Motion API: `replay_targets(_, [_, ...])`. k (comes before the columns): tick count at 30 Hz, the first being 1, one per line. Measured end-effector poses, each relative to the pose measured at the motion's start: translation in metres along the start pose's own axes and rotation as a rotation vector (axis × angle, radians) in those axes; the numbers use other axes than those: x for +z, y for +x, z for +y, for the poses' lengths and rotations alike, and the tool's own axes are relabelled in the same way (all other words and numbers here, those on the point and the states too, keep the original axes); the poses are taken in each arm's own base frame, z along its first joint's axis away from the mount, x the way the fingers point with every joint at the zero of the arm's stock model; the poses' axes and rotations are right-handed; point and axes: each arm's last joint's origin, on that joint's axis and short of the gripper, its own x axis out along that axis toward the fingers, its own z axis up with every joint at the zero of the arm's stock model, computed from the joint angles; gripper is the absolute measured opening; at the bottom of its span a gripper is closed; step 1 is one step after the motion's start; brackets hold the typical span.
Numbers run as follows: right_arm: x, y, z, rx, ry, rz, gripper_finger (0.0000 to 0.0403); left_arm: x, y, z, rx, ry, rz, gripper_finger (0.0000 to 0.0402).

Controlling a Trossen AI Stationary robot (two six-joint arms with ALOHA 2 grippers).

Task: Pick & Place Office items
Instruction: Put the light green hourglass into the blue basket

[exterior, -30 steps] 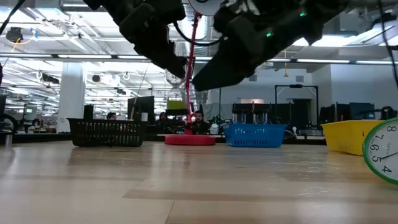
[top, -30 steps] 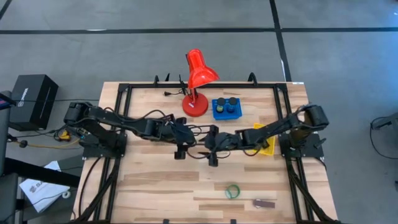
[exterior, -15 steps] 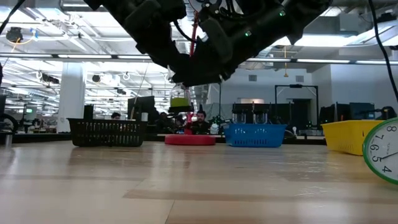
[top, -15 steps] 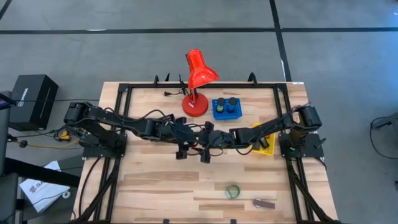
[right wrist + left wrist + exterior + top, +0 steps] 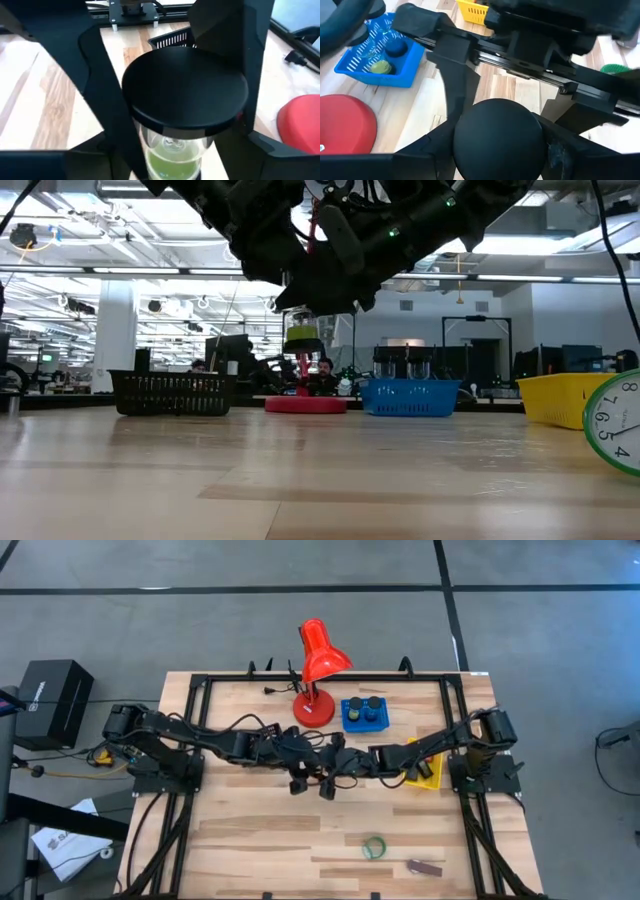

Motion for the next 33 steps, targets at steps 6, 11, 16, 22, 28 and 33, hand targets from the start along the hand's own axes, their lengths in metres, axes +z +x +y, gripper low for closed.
replay_targets(6, [-0.0005,-0.0004,0.0011,0.002,0.037,0.003,0.0169,0.0002,0.0000,0.0004,0.011,-0.068,-0.004,0.0210])
replay_targets(11, [-0.0018,-0.0016,0.0046,-0.003,0.055,0.007,0.0135,-0.0003,-0.0001,0.0005,0.024,-0.087,0.000,0.0200])
replay_targets(16, [-0.0025,-0.0016,0.0046,0.001,0.079,0.017,0.0156,-0.0002,0.0000,0.0001,0.019,-0.087,-0.001,0.0220])
replay_targets(22, [-0.0035,-0.0017,0.0043,-0.001,0.079,0.030,0.0154,-0.0004,0.0002,0.0002,0.022,-0.086,0.000,0.0200])
replay_targets(28, [-0.0038,-0.0015,0.0037,-0.006,0.079,0.033,0.0126,-0.0008,0.0002,0.0004,0.028,-0.089,0.003,0.0217])
replay_targets(33, [-0.0042,-0.0016,0.0039,-0.003,0.111,0.037,0.0144,0.0002,0.0002,0.0003,0.026,-0.087,-0.007,0.0248])
